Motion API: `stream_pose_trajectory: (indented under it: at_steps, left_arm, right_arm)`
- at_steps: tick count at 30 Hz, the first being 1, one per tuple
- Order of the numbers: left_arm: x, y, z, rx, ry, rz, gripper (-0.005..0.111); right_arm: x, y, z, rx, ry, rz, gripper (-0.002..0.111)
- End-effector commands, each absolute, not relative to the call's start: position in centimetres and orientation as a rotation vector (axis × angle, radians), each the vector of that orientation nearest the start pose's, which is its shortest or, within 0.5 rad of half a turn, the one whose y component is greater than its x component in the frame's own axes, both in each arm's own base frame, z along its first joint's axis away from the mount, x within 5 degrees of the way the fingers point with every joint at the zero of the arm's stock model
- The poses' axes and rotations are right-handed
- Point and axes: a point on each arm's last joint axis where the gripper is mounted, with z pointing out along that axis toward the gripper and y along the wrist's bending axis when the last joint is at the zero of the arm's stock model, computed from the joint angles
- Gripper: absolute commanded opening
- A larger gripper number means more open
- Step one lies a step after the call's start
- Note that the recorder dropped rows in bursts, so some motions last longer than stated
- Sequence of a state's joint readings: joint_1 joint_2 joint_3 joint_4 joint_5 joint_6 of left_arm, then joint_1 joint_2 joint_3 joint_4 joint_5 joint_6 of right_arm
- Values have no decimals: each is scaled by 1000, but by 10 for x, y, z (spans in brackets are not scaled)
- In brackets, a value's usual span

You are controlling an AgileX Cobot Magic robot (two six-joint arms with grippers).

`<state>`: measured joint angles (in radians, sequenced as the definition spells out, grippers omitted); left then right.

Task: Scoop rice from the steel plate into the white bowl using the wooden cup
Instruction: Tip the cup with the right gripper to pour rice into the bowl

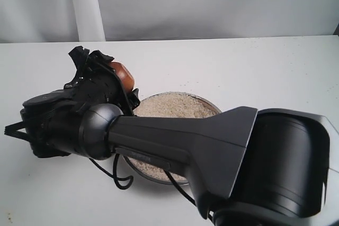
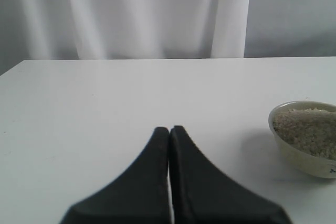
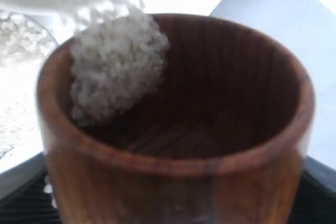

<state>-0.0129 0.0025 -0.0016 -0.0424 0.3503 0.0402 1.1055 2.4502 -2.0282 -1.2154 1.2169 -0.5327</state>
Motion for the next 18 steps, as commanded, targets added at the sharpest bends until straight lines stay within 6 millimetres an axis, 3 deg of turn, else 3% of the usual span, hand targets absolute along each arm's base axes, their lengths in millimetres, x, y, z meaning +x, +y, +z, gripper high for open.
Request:
stream_pose_trajectory:
  at_steps: [1, 11, 18]
  left_arm:
    - [53, -2, 182, 21, 1828, -26, 0]
    - [53, -2, 182, 21, 1828, -26, 0]
    - [53, -2, 182, 21, 1828, -26, 0]
  right_arm:
    - [302, 413, 186, -2052, 1179, -1504, 0]
    - [310, 409, 190, -2044, 1154, -1552, 0]
    - [313, 408, 201, -1939, 1141, -1590, 0]
